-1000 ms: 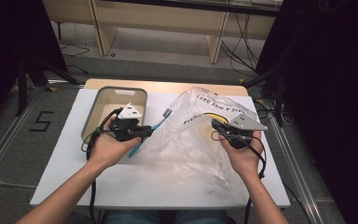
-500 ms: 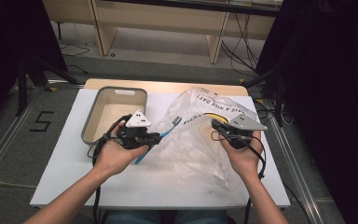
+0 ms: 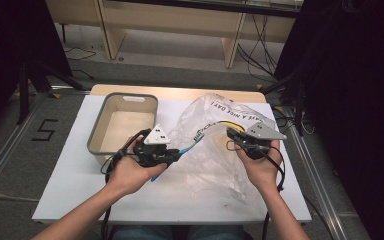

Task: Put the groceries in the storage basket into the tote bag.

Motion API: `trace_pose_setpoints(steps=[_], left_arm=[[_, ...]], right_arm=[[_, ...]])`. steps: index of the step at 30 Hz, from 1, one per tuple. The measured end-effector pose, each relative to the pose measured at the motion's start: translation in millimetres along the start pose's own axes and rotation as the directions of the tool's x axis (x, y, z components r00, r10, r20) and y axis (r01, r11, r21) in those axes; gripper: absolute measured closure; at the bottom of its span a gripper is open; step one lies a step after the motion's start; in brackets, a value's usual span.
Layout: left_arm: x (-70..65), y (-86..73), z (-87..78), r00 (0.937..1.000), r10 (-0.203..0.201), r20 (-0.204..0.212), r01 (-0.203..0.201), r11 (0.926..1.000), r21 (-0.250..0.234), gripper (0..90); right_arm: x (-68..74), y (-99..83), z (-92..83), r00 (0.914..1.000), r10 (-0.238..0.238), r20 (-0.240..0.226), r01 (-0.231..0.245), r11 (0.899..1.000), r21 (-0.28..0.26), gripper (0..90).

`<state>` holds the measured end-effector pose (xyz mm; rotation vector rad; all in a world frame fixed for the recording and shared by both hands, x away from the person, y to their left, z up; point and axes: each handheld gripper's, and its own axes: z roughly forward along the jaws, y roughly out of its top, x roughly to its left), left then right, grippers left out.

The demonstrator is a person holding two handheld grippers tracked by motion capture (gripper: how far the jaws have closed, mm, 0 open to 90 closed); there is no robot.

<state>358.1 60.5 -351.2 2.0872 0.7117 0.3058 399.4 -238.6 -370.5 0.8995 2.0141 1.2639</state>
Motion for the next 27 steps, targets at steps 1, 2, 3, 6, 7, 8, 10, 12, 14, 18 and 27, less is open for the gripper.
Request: trace_pose_setpoints(steps=[1, 2, 3, 6, 7, 8, 10, 12, 14, 18, 27], left_arm=[[-1.4, -0.1, 1.2, 1.0, 0.004, 0.002, -0.004, 1.0, 0.002, 81.9], [-2.8, -0.2, 2.7, 1.0, 0.007, 0.004, -0.007, 1.0, 0.003, 81.9], [-4.2, -0.4, 4.1, 0.9999, 0.01, 0.007, -0.01, 0.9999, 0.008, 81.9], [-8.0, -1.4, 9.2, 0.9997, 0.016, 0.016, -0.017, 0.9996, 0.021, 81.9], [-9.0, -1.9, 11.1, 0.9997, 0.018, 0.02, -0.018, 0.9995, 0.024, 81.9], [-9.9, -2.3, 12.8, 0.9995, 0.021, 0.023, -0.022, 0.9993, 0.029, 81.9], [-11.6, -2.9, 16.1, 0.9995, 0.019, 0.025, -0.02, 0.9992, 0.035, 81.9], [-12.5, -3.4, 19.5, 0.9995, 0.02, 0.026, -0.021, 0.9991, 0.037, 81.9], [-13.1, -4.0, 22.7, 0.9995, 0.02, 0.025, -0.021, 0.9988, 0.043, 81.9], [-16.0, -4.7, 28.8, 0.9993, 0.036, 0.01, -0.036, 0.9979, 0.054, 81.9], [-21.6, -5.9, 47.4, 0.9973, 0.067, -0.03, -0.064, 0.9937, 0.092, 81.9]], right_arm=[[0.1, 0.0, 0.0, 1.0, 0.0, 0.0, 0.0, 1.0, 0.0, 90.0], [0.1, 0.0, 0.0, 1.0, 0.0, -0.001, 0.0, 1.0, 0.001, 90.0], [0.1, 0.1, 0.0, 1.0, 0.0, -0.001, 0.0, 1.0, 0.001, 90.0], [0.1, 0.1, 0.1, 1.0, 0.001, -0.001, -0.001, 1.0, -0.001, 90.0], [0.0, 0.1, 0.0, 1.0, 0.001, -0.001, -0.001, 1.0, -0.001, 90.0], [0.1, 0.1, 0.0, 1.0, 0.001, -0.001, -0.001, 1.0, -0.001, 90.0], [-0.1, 0.1, 0.0, 1.0, -0.001, 0.0, 0.001, 1.0, -0.003, 90.0], [0.1, 0.2, -0.2, 1.0, 0.0, 0.0, 0.0, 1.0, -0.003, 90.0], [0.2, 0.3, -0.5, 1.0, 0.0, 0.0, 0.0, 1.0, -0.003, 90.0], [0.1, 0.4, -0.6, 1.0, 0.002, 0.0, -0.002, 1.0, -0.006, 90.0], [0.5, 0.8, -1.0, 1.0, -0.001, -0.002, 0.001, 1.0, -0.009, 90.0]])
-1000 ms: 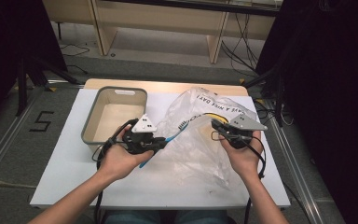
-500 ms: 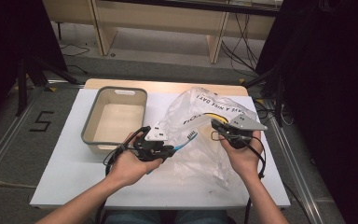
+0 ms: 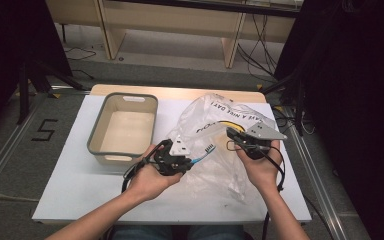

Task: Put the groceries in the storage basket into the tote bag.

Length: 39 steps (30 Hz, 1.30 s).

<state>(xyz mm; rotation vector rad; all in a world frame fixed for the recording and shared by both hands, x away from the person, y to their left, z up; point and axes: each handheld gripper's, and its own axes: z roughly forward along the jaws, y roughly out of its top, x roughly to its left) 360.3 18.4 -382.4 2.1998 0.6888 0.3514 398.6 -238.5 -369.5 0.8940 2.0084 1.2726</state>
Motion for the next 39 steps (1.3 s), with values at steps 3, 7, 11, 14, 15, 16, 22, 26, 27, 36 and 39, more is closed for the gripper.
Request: trace_pose_setpoints(steps=[3, 7, 11, 14, 15, 16, 22, 26, 27, 36, 39], left_arm=[[-1.8, 0.9, 6.3, 0.9999, 0.012, -0.012, -0.012, 0.9998, 0.013, 81.9], [-4.3, 2.3, 16.5, 0.9987, 0.032, -0.04, -0.031, 0.9991, 0.03, 81.9], [-3.8, 3.0, 24.3, 0.9986, 0.027, -0.047, -0.025, 0.9989, 0.04, 81.9], [-3.1, 3.6, 31.2, 0.9984, 0.024, -0.051, -0.022, 0.9984, 0.052, 81.9], [-3.0, 3.8, 32.9, 0.9983, 0.021, -0.054, -0.019, 0.9985, 0.052, 81.9], [-2.6, 4.6, 35.6, 0.9981, 0.021, -0.057, -0.018, 0.9983, 0.056, 81.9], [-3.5, 7.2, 48.8, 0.997, 0.02, -0.075, -0.015, 0.9976, 0.067, 81.9], [-2.5, 9.0, 56.4, 0.9959, 0.01, -0.09, -0.004, 0.9977, 0.068, 81.9], [-1.6, 9.4, 57.8, 0.9959, 0.01, -0.09, -0.003, 0.9973, 0.073, 81.9], [0.7, 11.0, 70.1, 0.9945, -0.02, -0.103, 0.028, 0.9966, 0.078, 81.8], [1.8, 12.0, 73.4, 0.9929, -0.023, -0.117, 0.032, 0.9966, 0.076, 81.8]], right_arm=[[0.2, 0.3, -0.3, 1.0, 0.002, -0.001, -0.002, 1.0, 0.001, 90.0], [0.8, 0.7, -0.3, 1.0, 0.001, -0.002, -0.001, 1.0, -0.001, 90.0], [0.8, 1.1, -0.8, 1.0, 0.0, -0.001, 0.0, 1.0, -0.002, 90.0], [0.9, 0.9, -0.6, 1.0, -0.002, -0.003, 0.002, 1.0, -0.002, 90.0], [1.0, 1.0, -0.5, 1.0, -0.002, -0.004, 0.002, 1.0, -0.003, 90.0], [1.0, 1.0, -0.4, 1.0, -0.003, -0.004, 0.003, 1.0, -0.003, 90.0], [2.3, 1.7, -0.8, 1.0, -0.001, -0.007, 0.001, 1.0, -0.003, 90.0], [2.2, 1.5, -1.0, 1.0, -0.001, -0.008, 0.001, 1.0, -0.002, 90.0], [2.1, 1.6, -0.9, 1.0, 0.0, -0.008, 0.0, 1.0, -0.005, 90.0], [2.6, 1.7, -1.0, 1.0, -0.001, -0.01, 0.001, 1.0, -0.004, 90.0], [2.9, 1.6, -0.7, 0.9999, -0.003, -0.01, 0.003, 1.0, -0.006, 90.0]])
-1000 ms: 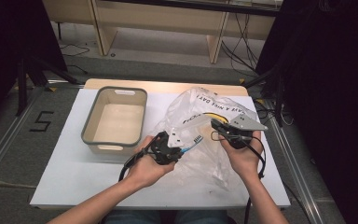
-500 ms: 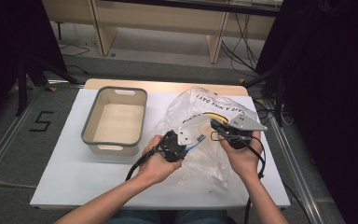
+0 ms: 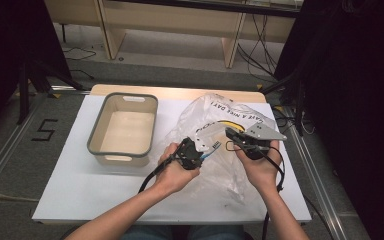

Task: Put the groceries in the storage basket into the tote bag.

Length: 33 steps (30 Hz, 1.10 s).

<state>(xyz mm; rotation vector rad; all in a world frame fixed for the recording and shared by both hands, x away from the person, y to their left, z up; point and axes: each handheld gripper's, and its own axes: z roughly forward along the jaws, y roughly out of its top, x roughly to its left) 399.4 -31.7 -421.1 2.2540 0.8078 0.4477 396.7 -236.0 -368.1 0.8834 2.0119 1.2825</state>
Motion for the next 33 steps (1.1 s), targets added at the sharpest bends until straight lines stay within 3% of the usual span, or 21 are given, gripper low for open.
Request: trace_pose_setpoints(steps=[27, 33], left_arm=[[-0.8, 12.7, 31.3, 0.9957, -0.01, -0.092, 0.01, 0.9999, -0.006, 81.7], [-2.0, 15.9, 37.6, 0.9943, -0.012, -0.106, 0.008, 0.9995, -0.03, 81.7]], right_arm=[[0.8, 0.2, 0.0, 1.0, 0.0, -0.006, 0.0, 1.0, -0.001, 90.0], [1.3, 0.1, 0.5, 1.0, 0.0, -0.007, 0.0, 1.0, 0.0, 90.0]])
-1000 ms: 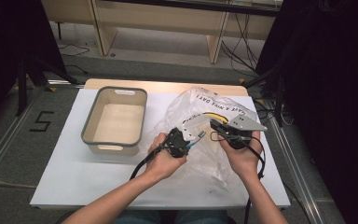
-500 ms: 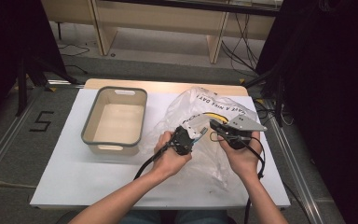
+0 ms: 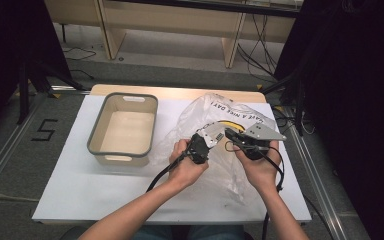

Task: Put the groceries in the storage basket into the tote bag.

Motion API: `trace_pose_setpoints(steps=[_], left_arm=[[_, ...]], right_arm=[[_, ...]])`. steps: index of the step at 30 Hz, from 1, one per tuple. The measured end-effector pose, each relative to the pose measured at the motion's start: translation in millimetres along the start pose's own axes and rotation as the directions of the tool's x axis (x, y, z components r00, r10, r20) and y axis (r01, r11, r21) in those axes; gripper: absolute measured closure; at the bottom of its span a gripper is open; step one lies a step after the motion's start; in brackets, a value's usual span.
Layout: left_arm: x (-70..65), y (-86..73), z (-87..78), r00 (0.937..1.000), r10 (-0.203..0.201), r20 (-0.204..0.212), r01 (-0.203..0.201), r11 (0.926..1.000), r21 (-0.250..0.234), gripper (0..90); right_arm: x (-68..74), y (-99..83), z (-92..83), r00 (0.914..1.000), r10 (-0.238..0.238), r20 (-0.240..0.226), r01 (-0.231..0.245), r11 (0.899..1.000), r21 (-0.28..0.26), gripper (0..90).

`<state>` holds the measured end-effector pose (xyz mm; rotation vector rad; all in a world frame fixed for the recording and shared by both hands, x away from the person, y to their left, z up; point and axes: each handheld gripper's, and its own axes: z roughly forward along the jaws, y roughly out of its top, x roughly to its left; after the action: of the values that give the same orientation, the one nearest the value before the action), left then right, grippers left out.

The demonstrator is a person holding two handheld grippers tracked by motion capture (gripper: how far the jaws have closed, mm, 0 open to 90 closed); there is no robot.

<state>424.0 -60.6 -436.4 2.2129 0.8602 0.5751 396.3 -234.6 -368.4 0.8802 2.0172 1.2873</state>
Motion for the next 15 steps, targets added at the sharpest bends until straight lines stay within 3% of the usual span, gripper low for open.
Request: trace_pose_setpoints(steps=[6, 12, 15], left_arm=[[-5.9, 4.6, 6.0, 0.9994, 0.034, -0.001, -0.034, 0.999, -0.028, 81.6], [-8.4, 5.2, 14.8, 0.9994, 0.034, 0.001, -0.034, 0.9982, -0.049, 81.5], [-7.2, 4.7, 17.1, 0.9976, 0.064, 0.027, -0.063, 0.9968, -0.049, 79.8]], right_arm=[[-0.8, -0.1, -0.5, 1.0, 0.001, 0.001, -0.001, 1.0, -0.001, 90.0], [-1.6, -0.3, -1.0, 1.0, 0.0, 0.003, 0.0, 1.0, -0.003, 90.0], [-1.7, -0.4, -1.2, 1.0, 0.0, 0.003, 0.0, 1.0, -0.002, 90.0]])
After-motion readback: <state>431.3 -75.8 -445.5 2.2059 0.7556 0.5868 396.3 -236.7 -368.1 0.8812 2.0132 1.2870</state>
